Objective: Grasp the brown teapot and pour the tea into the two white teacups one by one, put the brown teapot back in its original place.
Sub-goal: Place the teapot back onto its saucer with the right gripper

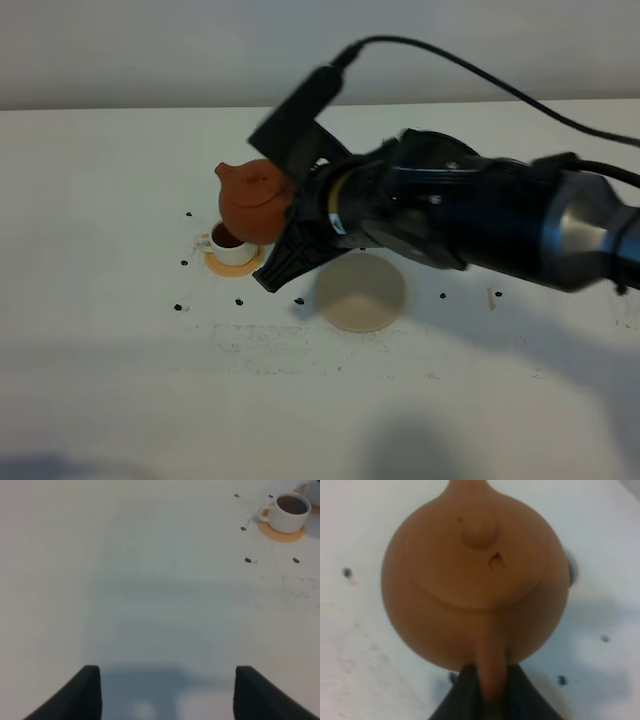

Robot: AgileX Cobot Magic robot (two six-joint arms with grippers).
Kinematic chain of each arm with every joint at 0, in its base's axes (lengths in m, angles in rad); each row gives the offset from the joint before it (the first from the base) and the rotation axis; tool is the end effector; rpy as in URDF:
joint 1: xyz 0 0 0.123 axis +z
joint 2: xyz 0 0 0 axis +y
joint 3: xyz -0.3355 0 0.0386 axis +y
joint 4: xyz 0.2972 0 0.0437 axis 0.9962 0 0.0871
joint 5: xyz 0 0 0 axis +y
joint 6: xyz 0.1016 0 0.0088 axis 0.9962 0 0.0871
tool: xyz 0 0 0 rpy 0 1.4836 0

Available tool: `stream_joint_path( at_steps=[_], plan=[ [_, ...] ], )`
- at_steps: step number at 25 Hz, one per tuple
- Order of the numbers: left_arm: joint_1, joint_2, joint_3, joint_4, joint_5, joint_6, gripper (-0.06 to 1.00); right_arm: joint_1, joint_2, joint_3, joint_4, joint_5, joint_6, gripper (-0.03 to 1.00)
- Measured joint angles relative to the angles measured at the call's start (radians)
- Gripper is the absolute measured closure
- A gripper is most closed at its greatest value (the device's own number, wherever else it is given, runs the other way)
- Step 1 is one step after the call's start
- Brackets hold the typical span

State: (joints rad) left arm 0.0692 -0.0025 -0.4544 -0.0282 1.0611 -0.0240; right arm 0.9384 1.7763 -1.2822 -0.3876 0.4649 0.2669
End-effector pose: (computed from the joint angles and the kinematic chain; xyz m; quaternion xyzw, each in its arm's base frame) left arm 0.0006 -0.0025 0.2806 -0.0400 0.8634 -0.0027 0.5030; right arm 0.2832 0.3572 0.2661 -0.4286 0.8269 0.0751 0.3562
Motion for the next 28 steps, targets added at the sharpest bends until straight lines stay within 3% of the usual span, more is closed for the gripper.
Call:
stream_joint_path(
  at_steps=[6,14,28],
  plan=[
    [0.0,0.0,0.0,0.0,0.0,0.0,0.41,-0.028,-0.023,0.153,0.126,-0.197,0.0,0.87],
    [0.0,0.0,0.0,0.0,0.0,0.0,0.41,-0.033,-0.009,0.283,0.177,-0.41,0.0,0.87],
    [0.0,0.0,0.0,0.0,0.0,0.001,0.41,-0.033,0.149,0.287,0.176,-0.495,0.003,0.87]
  ],
)
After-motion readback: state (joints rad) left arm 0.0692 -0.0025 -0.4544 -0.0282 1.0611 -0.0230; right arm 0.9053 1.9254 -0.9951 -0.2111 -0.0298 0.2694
